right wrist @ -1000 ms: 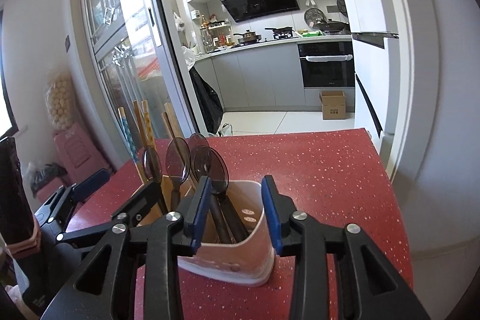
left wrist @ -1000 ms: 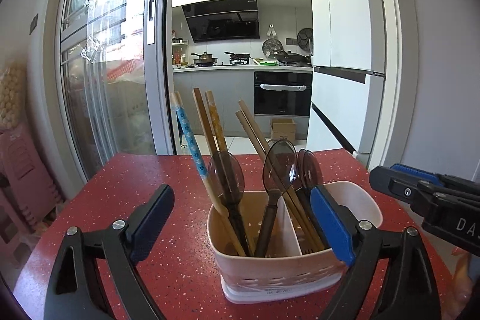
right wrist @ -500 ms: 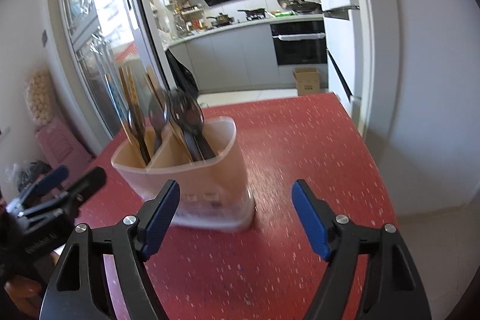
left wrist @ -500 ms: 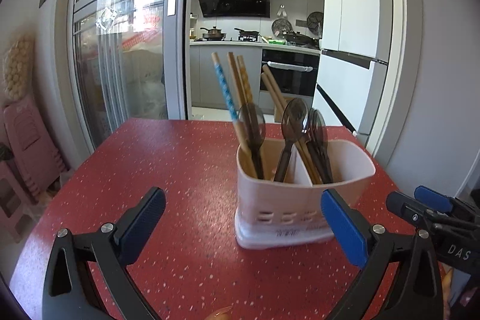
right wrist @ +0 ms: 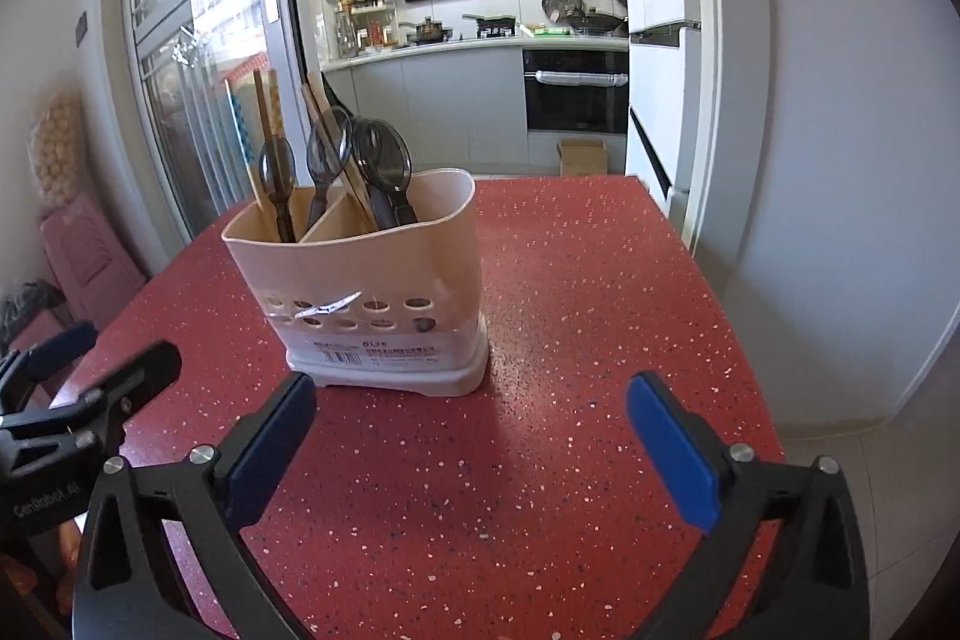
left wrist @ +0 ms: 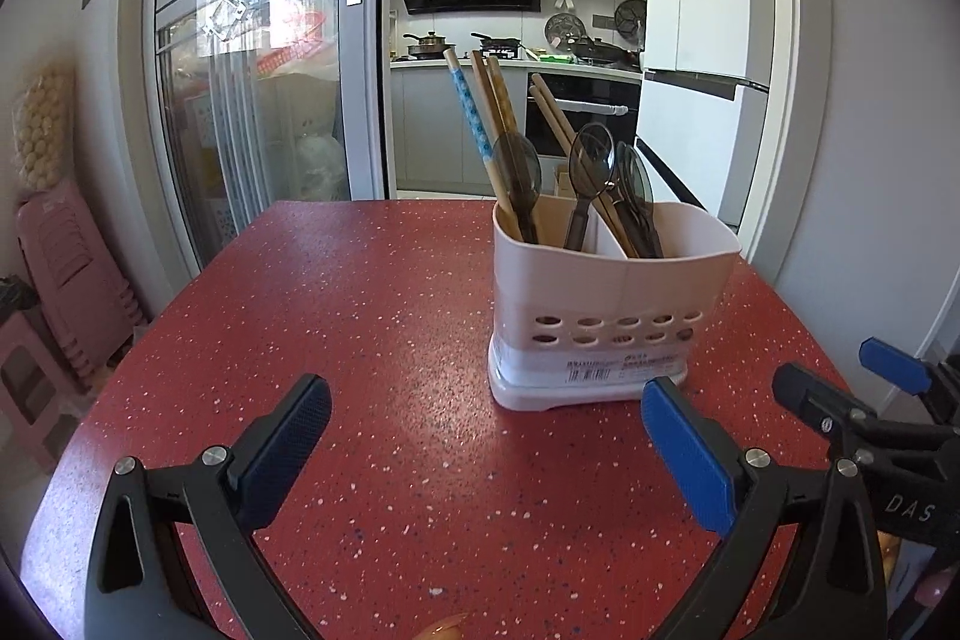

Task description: Organize utensils

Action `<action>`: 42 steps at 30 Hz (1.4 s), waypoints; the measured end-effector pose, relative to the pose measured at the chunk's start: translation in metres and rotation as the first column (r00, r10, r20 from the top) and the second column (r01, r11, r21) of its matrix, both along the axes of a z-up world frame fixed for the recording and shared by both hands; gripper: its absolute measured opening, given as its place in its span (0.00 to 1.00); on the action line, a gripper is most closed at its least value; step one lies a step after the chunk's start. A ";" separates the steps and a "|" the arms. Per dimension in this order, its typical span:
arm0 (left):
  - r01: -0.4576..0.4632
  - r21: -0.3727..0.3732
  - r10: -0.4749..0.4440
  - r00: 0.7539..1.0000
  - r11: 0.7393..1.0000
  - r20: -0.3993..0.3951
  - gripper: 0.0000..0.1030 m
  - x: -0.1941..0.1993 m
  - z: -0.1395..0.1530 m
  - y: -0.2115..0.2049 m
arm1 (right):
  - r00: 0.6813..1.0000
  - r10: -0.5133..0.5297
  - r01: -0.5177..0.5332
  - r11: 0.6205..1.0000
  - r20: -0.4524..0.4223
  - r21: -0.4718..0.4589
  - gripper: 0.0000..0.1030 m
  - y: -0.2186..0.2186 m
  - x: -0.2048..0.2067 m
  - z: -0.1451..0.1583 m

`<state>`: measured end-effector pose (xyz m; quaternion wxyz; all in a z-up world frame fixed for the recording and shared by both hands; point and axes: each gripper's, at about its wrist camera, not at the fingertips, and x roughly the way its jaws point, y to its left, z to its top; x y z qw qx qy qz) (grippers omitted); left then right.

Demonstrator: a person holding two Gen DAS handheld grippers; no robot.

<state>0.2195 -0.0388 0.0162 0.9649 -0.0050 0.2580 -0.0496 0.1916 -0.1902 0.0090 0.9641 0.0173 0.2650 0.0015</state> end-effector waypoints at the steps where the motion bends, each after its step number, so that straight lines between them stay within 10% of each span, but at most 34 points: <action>1: 0.000 -0.002 0.000 1.000 1.000 -0.001 1.00 -0.001 0.000 0.001 | 1.000 -0.002 0.002 1.000 0.005 -0.001 1.00 0.001 -0.002 0.001; 42: -0.027 -0.001 0.027 0.996 1.000 0.089 1.00 -0.034 0.004 0.016 | 0.989 -0.091 0.102 0.991 0.119 -0.089 1.00 0.014 -0.035 0.014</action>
